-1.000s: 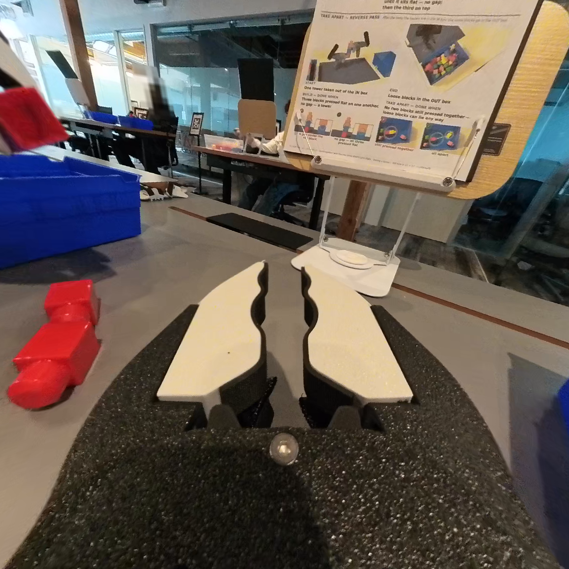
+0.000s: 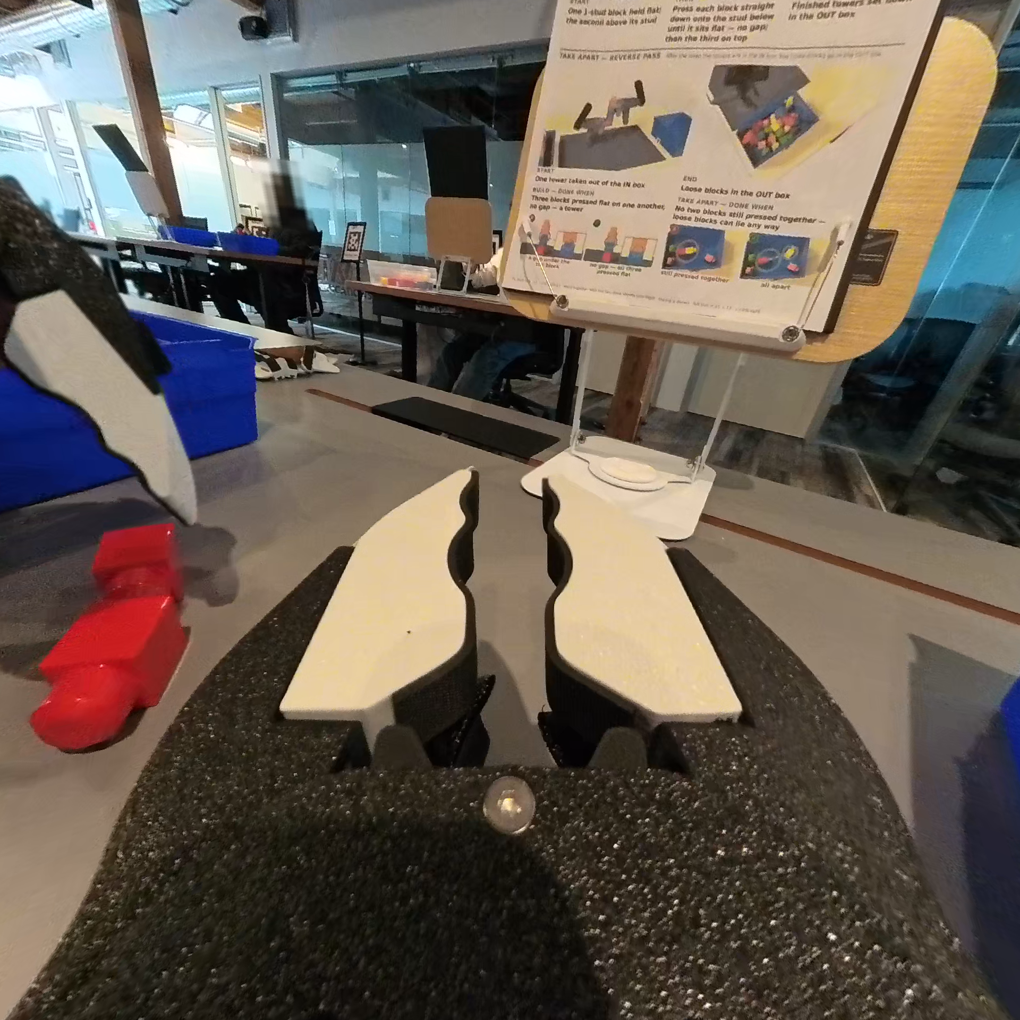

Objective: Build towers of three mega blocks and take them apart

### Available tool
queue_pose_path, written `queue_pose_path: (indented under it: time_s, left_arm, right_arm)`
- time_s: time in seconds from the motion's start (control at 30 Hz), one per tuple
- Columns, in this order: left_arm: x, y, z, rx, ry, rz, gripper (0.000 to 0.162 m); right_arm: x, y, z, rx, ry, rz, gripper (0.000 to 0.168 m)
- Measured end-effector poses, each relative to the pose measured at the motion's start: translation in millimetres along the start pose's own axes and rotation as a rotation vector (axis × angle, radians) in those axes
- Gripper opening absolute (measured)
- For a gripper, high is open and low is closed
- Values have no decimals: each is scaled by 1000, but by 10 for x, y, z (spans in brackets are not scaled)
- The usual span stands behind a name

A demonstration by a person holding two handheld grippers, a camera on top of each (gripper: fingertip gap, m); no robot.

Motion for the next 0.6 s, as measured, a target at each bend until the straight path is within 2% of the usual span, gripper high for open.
queue_pose_path:
  time_s: [0.2,0.4,0.6]
  left_arm:
    - [147,-190,-213,-215,-80,-294,68]
    - [185,-305,-435,-312,-140,-364,64]
    - [224,-333,-483,-345,-201,-326,59]
  right_arm:
    - [2,11,10,-3,-2,11,22]
    - [70,28,46,8,-12,-22,22]
    - [67,49,58,17,0,-42,23]
Point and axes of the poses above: each gripper's, where its closed fingertips meet, z back along the fingers, y out of its top, x = y × z across the jaws, the point moved 2 cm from there along z, back along the fingers, and after that the axes turned 9 degrees about y, right-handed, at the moved point
